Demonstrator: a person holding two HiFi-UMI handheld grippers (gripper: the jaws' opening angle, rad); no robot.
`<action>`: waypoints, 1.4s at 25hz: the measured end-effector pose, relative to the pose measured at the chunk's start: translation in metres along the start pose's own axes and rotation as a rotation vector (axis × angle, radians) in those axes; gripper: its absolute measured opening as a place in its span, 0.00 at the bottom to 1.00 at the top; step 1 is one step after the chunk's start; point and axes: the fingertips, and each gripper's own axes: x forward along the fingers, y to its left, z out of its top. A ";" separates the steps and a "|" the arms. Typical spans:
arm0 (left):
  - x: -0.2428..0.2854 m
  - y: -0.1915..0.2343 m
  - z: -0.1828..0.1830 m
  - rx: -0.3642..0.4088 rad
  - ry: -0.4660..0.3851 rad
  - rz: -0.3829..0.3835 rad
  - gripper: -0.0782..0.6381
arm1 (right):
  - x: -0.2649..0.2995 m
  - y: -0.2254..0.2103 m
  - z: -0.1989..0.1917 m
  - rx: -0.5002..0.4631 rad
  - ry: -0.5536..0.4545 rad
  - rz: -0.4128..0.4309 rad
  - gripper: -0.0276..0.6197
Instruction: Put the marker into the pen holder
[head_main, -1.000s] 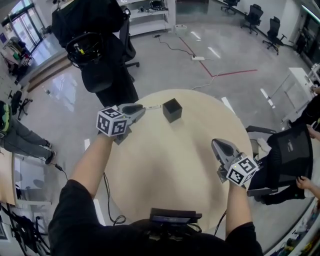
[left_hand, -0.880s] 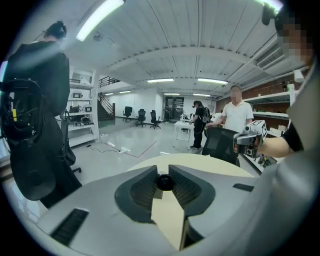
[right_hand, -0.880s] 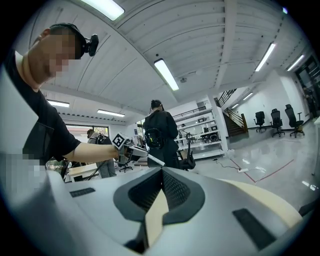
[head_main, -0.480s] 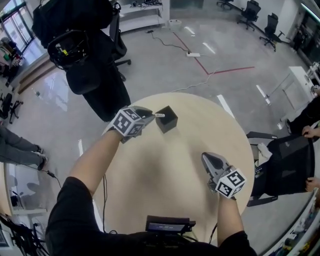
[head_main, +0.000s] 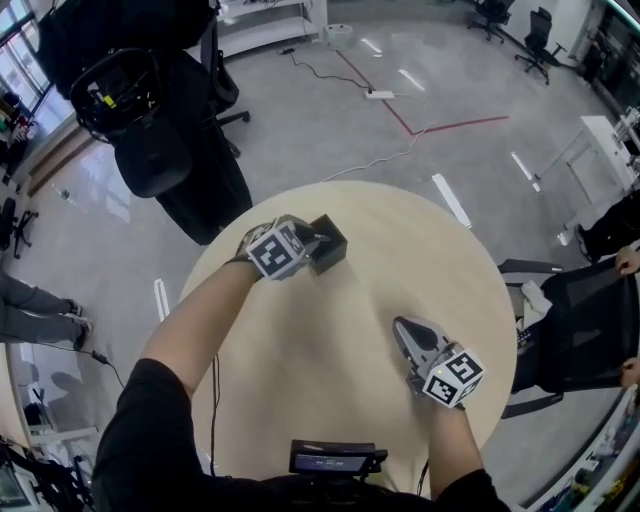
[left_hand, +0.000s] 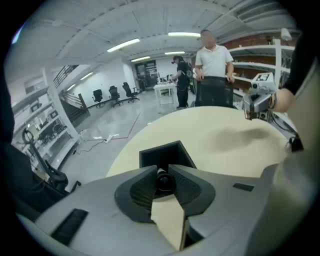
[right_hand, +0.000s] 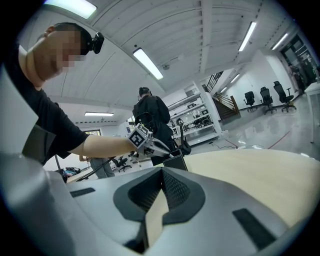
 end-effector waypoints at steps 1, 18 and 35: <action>0.004 -0.003 -0.002 0.038 0.025 -0.004 0.20 | 0.000 0.000 -0.001 0.004 -0.002 0.003 0.05; 0.014 -0.009 0.010 -0.009 -0.027 0.014 0.34 | -0.006 0.010 -0.012 0.014 0.008 0.018 0.05; -0.248 -0.093 -0.003 -0.373 -0.774 0.023 0.10 | -0.034 0.064 0.041 -0.049 -0.025 -0.009 0.05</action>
